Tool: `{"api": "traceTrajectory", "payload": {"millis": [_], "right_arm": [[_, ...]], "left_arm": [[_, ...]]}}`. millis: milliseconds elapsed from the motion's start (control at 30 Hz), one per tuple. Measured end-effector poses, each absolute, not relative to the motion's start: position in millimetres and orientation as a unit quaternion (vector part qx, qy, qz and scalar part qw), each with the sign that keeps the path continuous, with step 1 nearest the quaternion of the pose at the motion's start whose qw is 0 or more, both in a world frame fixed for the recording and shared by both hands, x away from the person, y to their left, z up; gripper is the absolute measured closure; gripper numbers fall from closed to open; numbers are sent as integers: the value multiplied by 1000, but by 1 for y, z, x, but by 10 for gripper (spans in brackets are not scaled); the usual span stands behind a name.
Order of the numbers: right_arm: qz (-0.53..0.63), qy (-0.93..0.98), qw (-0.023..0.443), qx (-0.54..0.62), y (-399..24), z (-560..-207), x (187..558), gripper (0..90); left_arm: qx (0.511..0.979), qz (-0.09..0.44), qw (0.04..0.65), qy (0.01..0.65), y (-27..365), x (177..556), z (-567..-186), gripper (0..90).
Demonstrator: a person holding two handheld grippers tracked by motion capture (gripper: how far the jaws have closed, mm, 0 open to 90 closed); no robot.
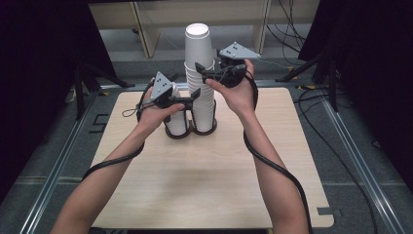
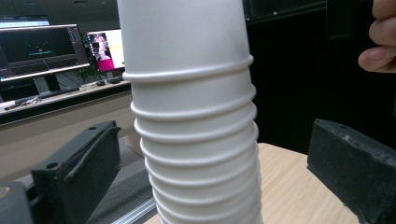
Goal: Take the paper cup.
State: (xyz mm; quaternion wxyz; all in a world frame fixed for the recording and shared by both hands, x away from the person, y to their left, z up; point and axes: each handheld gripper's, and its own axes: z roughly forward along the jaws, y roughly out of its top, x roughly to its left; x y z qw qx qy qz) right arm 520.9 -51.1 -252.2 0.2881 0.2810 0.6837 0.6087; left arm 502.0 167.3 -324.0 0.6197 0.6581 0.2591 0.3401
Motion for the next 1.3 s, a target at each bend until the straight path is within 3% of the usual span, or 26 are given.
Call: {"api": "traceTrajectory", "payload": {"millis": [1300], "right_arm": [[597,697,280,280,-25,-229,558,133]], "left_arm": [[667,312,614,283,146,541,-307,38]]}}
